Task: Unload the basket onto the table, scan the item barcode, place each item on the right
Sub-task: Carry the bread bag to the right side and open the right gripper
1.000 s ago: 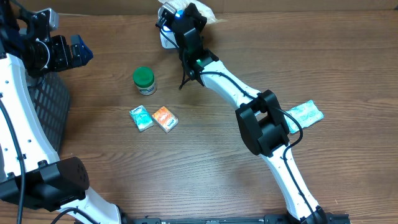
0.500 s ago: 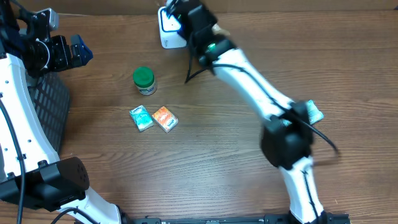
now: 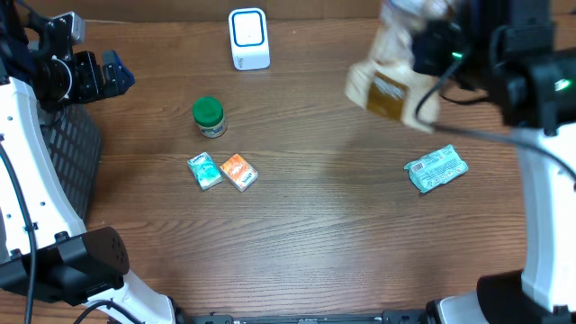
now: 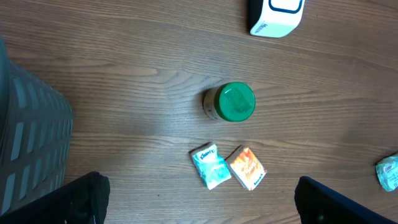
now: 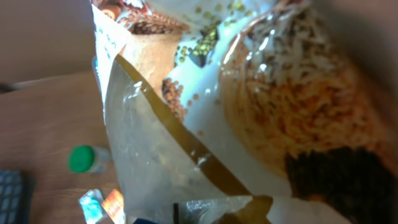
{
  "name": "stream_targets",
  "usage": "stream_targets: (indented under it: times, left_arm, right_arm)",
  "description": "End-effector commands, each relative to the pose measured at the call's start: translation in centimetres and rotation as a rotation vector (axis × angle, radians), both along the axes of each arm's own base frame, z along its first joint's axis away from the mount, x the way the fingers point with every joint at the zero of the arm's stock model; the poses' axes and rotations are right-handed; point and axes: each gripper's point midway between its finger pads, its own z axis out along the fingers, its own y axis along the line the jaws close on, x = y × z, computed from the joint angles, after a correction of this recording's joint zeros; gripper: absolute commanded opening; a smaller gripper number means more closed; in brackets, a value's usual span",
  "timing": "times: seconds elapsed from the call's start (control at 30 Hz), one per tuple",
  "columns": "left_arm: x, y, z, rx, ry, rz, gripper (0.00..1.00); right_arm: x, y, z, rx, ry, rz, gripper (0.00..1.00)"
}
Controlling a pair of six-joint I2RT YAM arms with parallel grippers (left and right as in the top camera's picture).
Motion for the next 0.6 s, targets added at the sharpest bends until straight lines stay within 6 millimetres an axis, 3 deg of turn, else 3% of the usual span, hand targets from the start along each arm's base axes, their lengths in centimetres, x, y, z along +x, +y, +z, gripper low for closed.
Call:
stream_targets:
  times: [0.0, 0.17, 0.2, 0.33, 0.57]
  left_arm:
    - [-0.3, 0.0, 1.4, 0.022, -0.040, -0.013, 1.00]
    - [-0.3, 0.0, 1.4, 0.022, -0.040, -0.013, 1.00]
    - [-0.3, 0.0, 1.4, 0.022, -0.040, -0.013, 1.00]
    - [-0.3, 0.0, 1.4, 0.022, -0.040, -0.013, 1.00]
    - [-0.3, 0.0, 1.4, 0.022, -0.040, -0.013, 1.00]
  right_arm:
    - [0.6, -3.3, -5.1, 0.096, 0.186, -0.147, 0.04]
    - [0.7, -8.1, -12.7, 0.137, 0.362, -0.275, 0.04]
    - [0.6, -9.1, -15.1, 0.154, 0.404, -0.301, 0.04]
    - [-0.1, -11.8, -20.8, 0.190, 0.476, -0.375, 0.04]
    - [-2.3, -15.3, -26.1, 0.212, 0.521, -0.481, 0.04]
